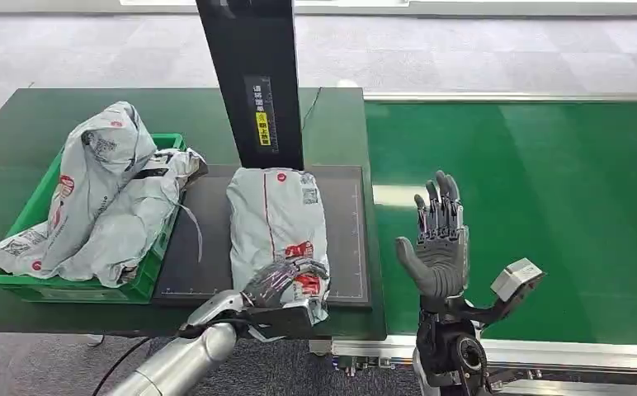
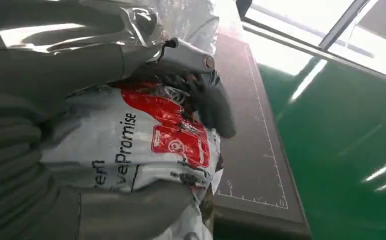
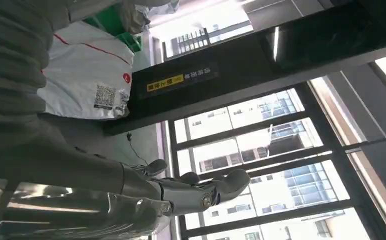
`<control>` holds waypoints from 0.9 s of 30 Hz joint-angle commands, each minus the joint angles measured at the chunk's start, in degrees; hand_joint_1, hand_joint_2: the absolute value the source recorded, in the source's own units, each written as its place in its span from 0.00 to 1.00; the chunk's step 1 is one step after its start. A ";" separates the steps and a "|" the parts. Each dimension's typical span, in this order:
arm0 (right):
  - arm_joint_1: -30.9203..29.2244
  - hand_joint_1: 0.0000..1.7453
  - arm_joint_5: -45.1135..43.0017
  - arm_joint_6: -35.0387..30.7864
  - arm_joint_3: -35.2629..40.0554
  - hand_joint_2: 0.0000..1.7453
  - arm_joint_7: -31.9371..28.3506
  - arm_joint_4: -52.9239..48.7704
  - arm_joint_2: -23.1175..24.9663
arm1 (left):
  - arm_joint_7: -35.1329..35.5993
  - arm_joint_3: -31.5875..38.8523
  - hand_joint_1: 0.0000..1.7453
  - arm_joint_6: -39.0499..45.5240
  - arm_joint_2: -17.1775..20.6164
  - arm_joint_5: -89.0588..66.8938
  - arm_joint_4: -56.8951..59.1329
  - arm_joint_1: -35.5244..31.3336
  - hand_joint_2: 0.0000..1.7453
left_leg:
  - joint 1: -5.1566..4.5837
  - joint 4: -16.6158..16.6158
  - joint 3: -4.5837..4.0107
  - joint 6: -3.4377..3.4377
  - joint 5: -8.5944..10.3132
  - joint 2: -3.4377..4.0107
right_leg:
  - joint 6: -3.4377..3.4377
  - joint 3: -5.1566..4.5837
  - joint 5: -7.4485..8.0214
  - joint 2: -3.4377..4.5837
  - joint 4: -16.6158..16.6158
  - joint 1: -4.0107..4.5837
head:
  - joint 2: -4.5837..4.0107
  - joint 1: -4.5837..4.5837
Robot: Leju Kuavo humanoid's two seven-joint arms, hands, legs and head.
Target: Moved the parcel from conveyor to table for the left to box.
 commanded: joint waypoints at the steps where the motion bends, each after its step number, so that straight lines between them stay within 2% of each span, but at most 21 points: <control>1: -0.69 0.00 -0.04 -0.31 -0.77 1.00 0.00 0.51 -0.66 | -2.34 -3.50 1.00 -0.88 1.04 0.89 6.73 0.84 1.00 | -0.04 -0.16 0.12 0.04 0.06 0.12 | 0.01 0.08 0.09 0.12 -0.14 -0.04 | 0.00 0.00; 7: 0.91 0.00 -0.06 -0.12 -1.65 1.00 0.06 -1.64 -0.80 | -2.83 -1.36 1.00 0.49 0.76 3.64 2.96 2.85 1.00 | -0.05 -0.15 0.19 0.03 0.04 0.05 | 0.01 0.14 0.04 0.05 -0.12 -0.05 | 0.00 -0.02; 13: 1.92 0.00 -0.19 -0.13 -2.05 1.00 0.23 -2.22 -1.26 | -5.55 4.40 1.00 5.34 1.31 8.85 -5.28 6.00 1.00 | -0.03 -0.13 0.14 0.04 0.02 0.13 | 0.01 0.06 0.07 0.13 -0.13 -0.02 | 0.00 0.00; 21: 3.48 0.00 -0.53 -1.14 -2.02 1.00 -0.11 -2.56 -1.81 | -8.04 15.26 1.00 11.42 6.51 15.84 -33.16 14.40 1.00 | 0.03 0.01 -0.17 0.01 -0.03 0.17 | -0.01 -0.28 0.03 0.17 -0.02 0.04 | 0.00 -0.02; 27: 4.55 0.00 -0.97 -2.35 -2.32 1.00 -0.67 -2.75 -2.07 | -12.03 23.32 1.00 15.01 6.47 20.10 -50.69 19.00 1.00 | 0.04 0.04 -0.33 0.02 -0.04 0.16 | 0.00 -0.44 0.02 0.16 0.01 0.05 | 0.00 -0.02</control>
